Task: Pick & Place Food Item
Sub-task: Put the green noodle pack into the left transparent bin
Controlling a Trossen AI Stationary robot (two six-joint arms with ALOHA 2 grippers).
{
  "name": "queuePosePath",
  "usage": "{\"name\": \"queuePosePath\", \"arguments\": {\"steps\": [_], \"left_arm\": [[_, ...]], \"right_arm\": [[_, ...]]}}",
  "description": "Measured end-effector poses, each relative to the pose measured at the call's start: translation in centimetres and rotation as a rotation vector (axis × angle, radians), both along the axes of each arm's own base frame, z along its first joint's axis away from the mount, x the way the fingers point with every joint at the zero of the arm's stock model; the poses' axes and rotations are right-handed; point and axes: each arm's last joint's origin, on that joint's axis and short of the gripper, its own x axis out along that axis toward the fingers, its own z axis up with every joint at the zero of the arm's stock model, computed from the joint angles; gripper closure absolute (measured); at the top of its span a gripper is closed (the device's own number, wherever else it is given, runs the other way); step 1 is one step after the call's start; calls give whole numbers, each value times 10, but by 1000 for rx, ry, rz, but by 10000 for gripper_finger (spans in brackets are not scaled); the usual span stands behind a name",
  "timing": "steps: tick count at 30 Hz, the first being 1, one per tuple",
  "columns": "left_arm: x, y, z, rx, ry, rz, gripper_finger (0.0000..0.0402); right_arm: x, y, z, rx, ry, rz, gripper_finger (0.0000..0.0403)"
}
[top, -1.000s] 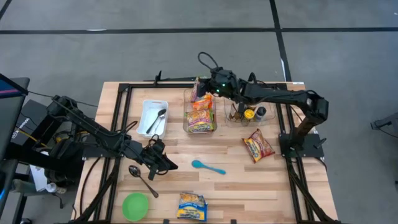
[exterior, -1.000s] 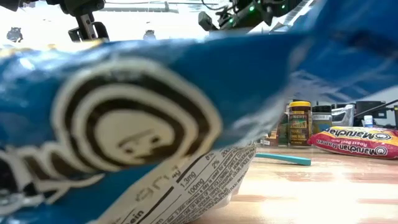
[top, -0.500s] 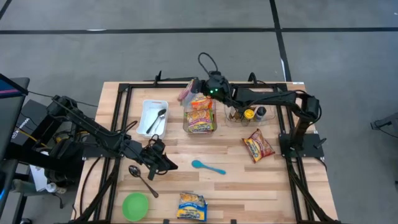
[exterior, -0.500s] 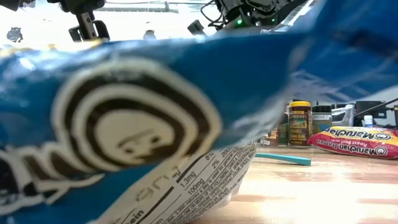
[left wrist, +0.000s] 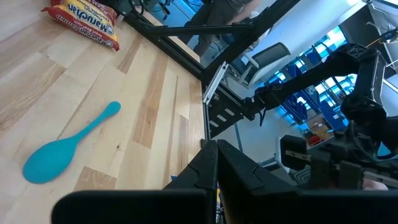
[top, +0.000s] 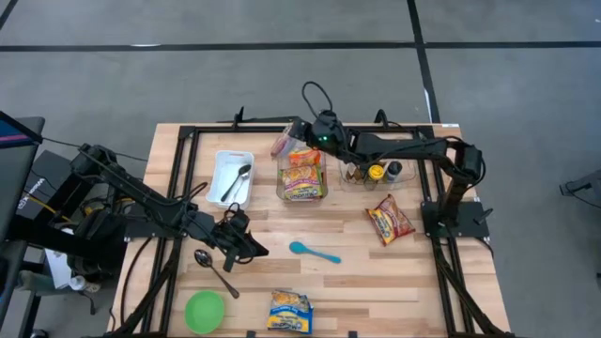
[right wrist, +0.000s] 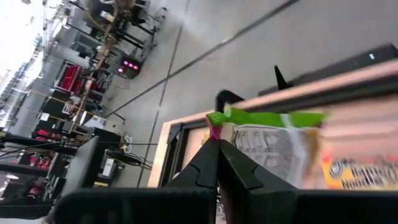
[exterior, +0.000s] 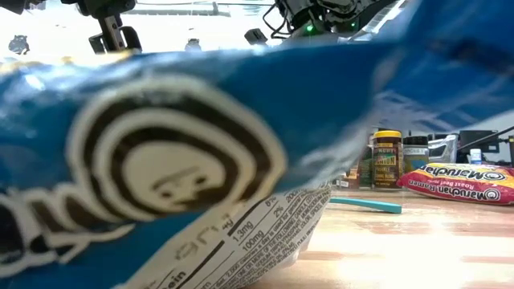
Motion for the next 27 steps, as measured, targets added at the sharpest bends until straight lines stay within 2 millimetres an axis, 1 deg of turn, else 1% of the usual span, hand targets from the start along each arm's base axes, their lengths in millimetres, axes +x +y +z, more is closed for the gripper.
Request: {"name": "queuePosePath", "arguments": {"steps": [5, 14, 19, 23, 27], "left_arm": [[0, 0, 0, 1, 0, 4, 402], [0, 0, 0, 0, 0, 3, 402], [0, 0, 0, 0, -1, 3, 402], [0, 0, 0, 0, -1, 3, 402], [0, 0, 0, 0, -1, 2, 402]], "right_arm": [[-2, 1, -4, 52, 13, -21, 403], [-4, 1, -9, 68, 59, -26, 403], [-6, 0, -11, 112, 57, -53, 403], [-3, -3, -18, 142, 41, -74, 403], [7, -5, -31, 196, -31, -99, 403]]}}
